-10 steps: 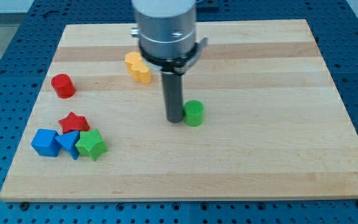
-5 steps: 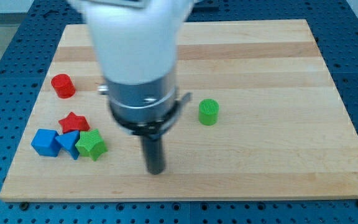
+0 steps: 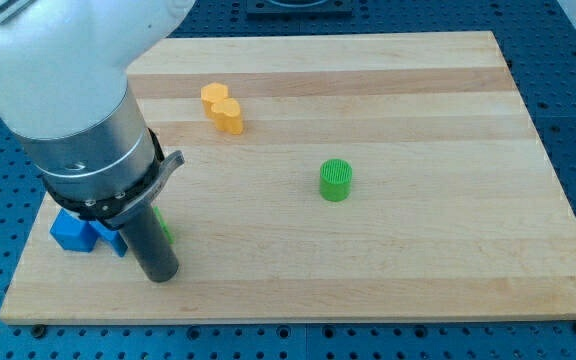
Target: Move your arm to the bottom side of the board
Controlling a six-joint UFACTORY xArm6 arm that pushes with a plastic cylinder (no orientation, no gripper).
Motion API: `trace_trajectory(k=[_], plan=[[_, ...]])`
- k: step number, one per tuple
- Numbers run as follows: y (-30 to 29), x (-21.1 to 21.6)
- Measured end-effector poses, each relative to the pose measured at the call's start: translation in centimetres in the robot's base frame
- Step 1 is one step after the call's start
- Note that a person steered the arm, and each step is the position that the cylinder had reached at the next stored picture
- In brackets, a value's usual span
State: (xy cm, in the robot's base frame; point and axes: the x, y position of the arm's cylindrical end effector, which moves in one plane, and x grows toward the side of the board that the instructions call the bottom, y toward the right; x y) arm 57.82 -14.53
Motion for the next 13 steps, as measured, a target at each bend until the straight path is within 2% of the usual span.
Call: trace_trajectory(k=[6, 13], plan=[[0.5, 0.4], [-0.6, 2.8]])
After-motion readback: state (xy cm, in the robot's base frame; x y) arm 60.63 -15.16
